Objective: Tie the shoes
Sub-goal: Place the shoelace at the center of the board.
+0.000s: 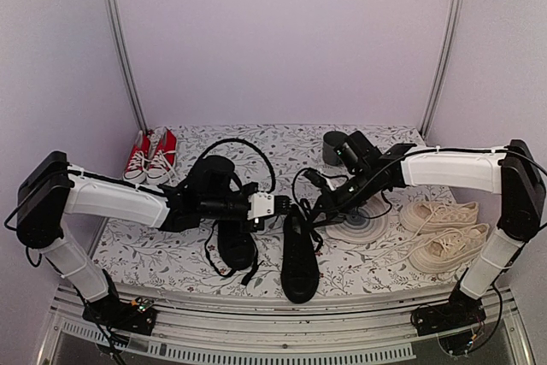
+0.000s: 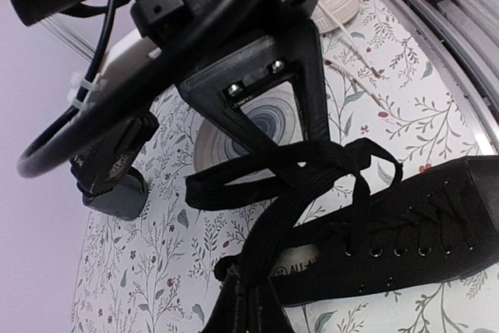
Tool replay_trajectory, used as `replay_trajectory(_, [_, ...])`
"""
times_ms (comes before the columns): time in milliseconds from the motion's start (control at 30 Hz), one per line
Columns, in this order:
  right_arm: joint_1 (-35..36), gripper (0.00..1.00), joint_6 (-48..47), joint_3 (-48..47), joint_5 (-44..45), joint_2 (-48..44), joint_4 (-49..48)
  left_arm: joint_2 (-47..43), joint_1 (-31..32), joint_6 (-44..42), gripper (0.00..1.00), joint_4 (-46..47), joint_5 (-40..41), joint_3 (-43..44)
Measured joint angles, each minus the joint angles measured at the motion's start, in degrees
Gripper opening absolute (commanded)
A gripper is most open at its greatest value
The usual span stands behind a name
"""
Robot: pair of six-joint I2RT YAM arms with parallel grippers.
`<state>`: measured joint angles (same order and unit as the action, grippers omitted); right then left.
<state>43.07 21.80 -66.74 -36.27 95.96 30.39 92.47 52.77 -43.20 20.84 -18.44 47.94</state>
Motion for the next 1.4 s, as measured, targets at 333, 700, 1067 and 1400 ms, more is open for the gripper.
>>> replay_trajectory(333, [0.79, 0.15, 3.50, 3.15, -6.88, 4.48, -9.05, 0.00, 0.00, 0.39, 0.00, 1.18, 1.01, -1.20])
replay_trajectory(700, [-0.63, 0.46, 1.27, 3.08, -5.70, 7.02, -6.82, 0.26, -0.20, 1.88, 0.00, 2.08, 1.44, -1.99])
replay_trajectory(1067, [-3.43, 0.51, -3.48, -1.09, 0.76, 6.40, -1.22, 1.68, -0.94, 4.35, 0.00, 2.47, 3.17, -1.99])
replay_trajectory(1400, [-5.14, 0.40, -5.25, -2.32, 3.34, 6.40, 0.13, 2.73, -1.38, 5.75, 0.00, 2.47, 5.09, -1.99])
